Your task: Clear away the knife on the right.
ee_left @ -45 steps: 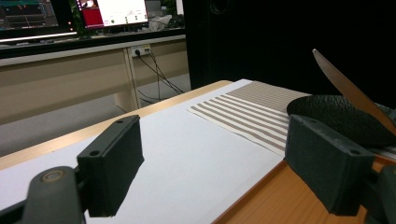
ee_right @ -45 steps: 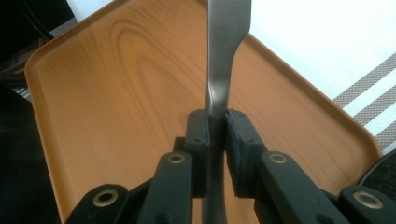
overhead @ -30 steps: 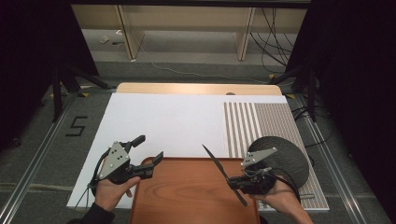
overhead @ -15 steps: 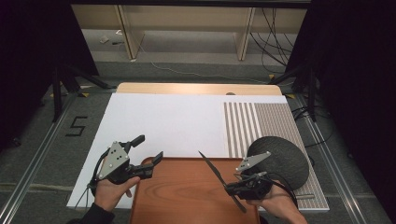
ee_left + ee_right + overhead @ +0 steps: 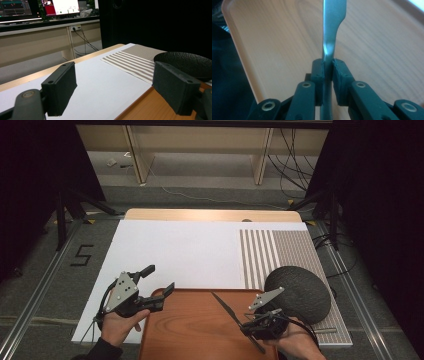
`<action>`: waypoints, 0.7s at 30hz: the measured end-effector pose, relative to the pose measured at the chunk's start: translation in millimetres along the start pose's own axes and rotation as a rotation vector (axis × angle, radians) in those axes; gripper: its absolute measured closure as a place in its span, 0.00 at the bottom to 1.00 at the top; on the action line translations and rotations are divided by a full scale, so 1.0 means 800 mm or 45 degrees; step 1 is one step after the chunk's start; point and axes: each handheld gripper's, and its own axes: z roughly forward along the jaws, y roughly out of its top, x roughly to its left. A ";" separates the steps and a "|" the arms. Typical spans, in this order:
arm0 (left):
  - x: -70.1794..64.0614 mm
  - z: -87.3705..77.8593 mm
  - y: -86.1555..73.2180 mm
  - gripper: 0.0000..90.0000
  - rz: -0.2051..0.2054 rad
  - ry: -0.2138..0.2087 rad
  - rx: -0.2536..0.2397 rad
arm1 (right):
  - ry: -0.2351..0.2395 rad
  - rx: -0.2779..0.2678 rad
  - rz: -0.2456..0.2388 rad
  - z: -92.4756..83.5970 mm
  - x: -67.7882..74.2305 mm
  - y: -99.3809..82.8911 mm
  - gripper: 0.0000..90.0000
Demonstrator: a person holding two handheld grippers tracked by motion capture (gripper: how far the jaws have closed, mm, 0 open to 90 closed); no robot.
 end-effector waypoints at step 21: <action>0.000 0.001 -0.002 0.21 0.006 -0.004 0.012 | 0.051 0.138 -0.004 0.016 0.005 -0.006 0.89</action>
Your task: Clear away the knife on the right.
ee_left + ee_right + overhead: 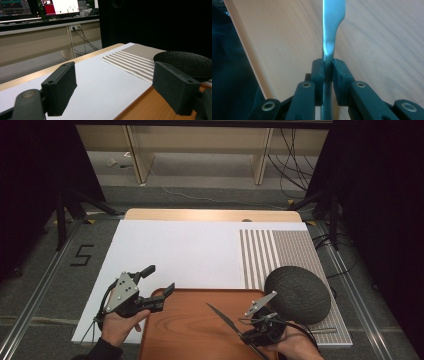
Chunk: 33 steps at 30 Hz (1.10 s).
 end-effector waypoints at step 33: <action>0.000 0.001 0.000 0.21 -0.001 -0.003 -0.001 | -0.081 -0.046 -0.143 0.023 0.016 0.011 0.68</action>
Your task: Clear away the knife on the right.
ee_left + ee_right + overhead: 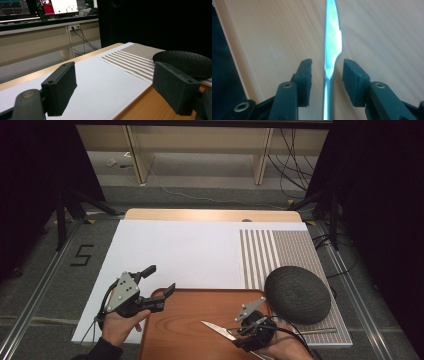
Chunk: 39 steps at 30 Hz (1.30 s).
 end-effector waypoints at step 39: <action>0.001 0.000 -0.001 0.21 -0.017 -0.001 -0.002 | -0.230 0.112 -0.237 0.036 0.019 0.016 1.00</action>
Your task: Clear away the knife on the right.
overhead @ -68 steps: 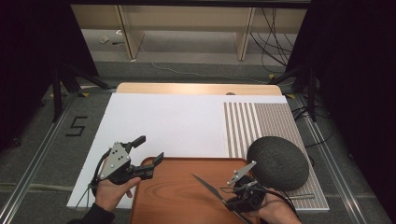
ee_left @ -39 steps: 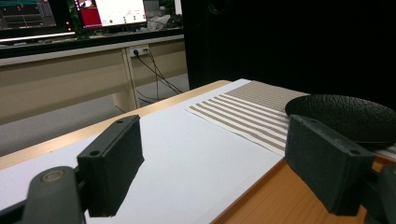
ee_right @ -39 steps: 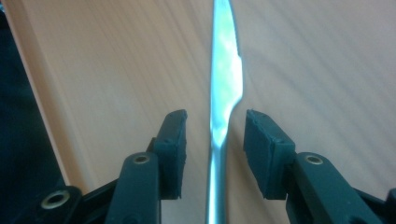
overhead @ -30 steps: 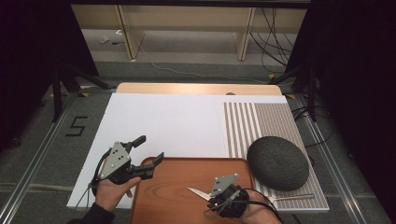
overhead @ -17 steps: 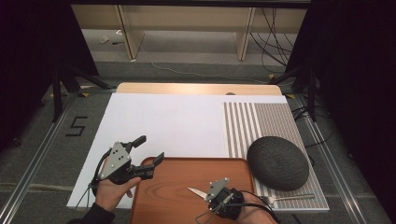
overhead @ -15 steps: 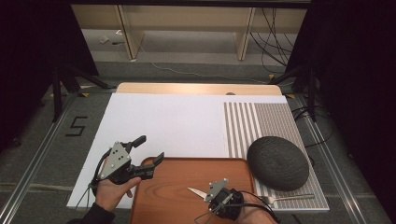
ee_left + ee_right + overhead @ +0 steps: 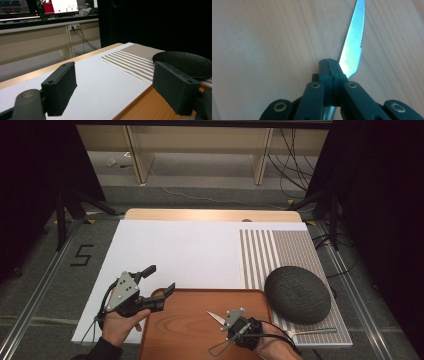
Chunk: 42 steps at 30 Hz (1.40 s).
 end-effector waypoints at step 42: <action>-0.001 0.000 0.000 0.21 0.008 -0.006 0.001 | -0.097 0.107 0.158 -0.010 -0.047 -0.025 1.00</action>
